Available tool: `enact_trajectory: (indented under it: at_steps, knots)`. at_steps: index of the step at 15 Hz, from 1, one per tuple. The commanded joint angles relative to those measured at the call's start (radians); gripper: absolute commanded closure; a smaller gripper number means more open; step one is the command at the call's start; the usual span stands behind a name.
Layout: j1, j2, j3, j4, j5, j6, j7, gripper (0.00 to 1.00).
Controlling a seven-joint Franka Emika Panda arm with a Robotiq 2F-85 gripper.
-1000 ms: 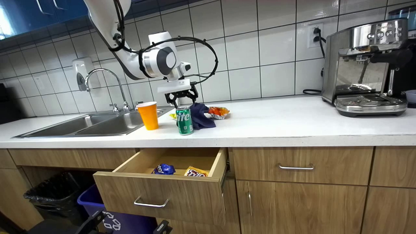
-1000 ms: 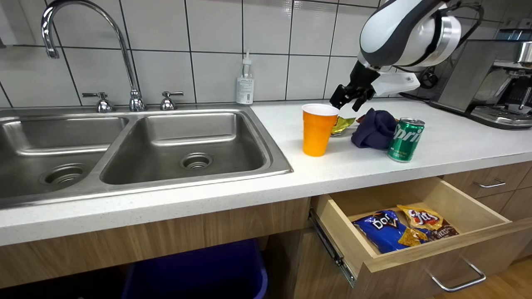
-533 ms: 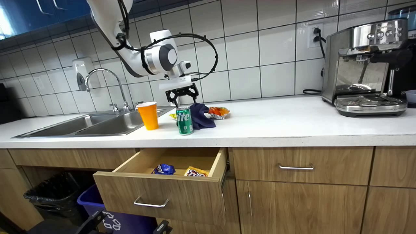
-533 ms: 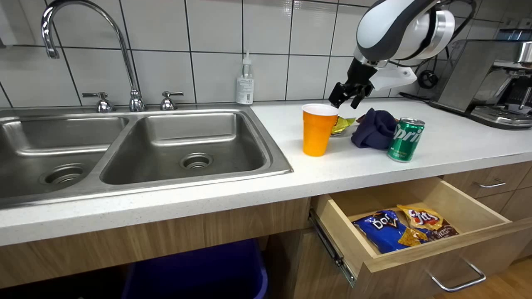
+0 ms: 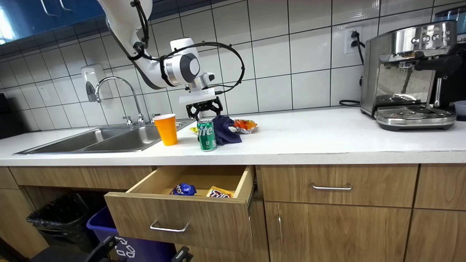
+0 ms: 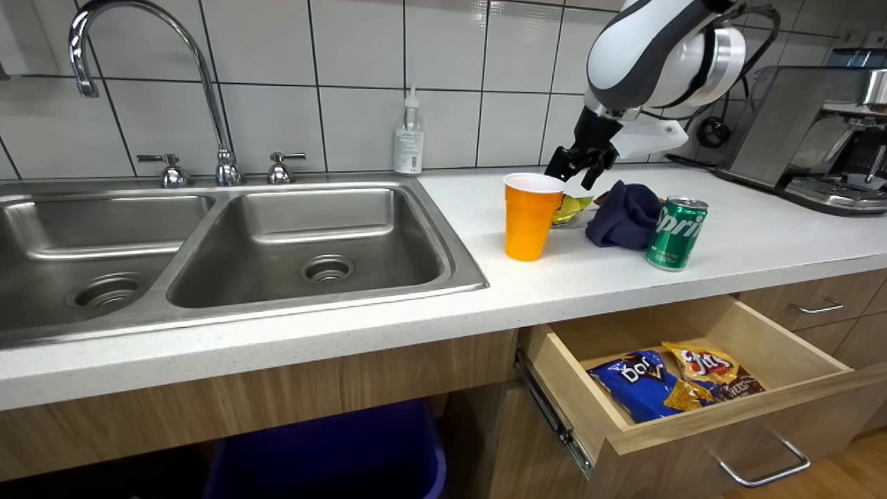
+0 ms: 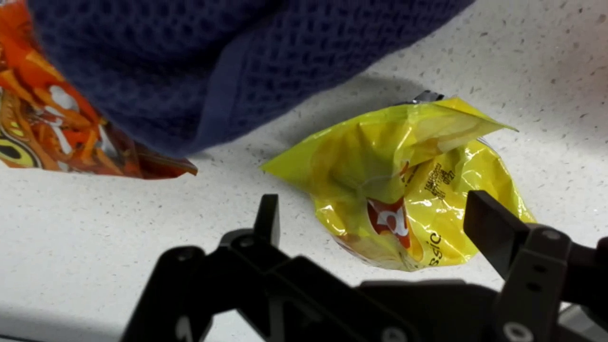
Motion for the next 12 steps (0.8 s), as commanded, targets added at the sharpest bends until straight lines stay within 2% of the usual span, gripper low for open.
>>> enact_trajectory:
  at_steps: [1,5,6,7,12]
  knots:
    - [-0.011,0.028,0.012,0.052,-0.028,-0.040,0.018,0.00]
    - [-0.011,0.037,0.012,0.062,-0.029,-0.040,0.016,0.00]
    - [-0.011,0.039,0.012,0.064,-0.029,-0.038,0.016,0.25]
    - [-0.011,0.041,0.012,0.066,-0.030,-0.036,0.015,0.26]
    - [-0.011,0.042,0.011,0.069,-0.032,-0.035,0.015,0.66]
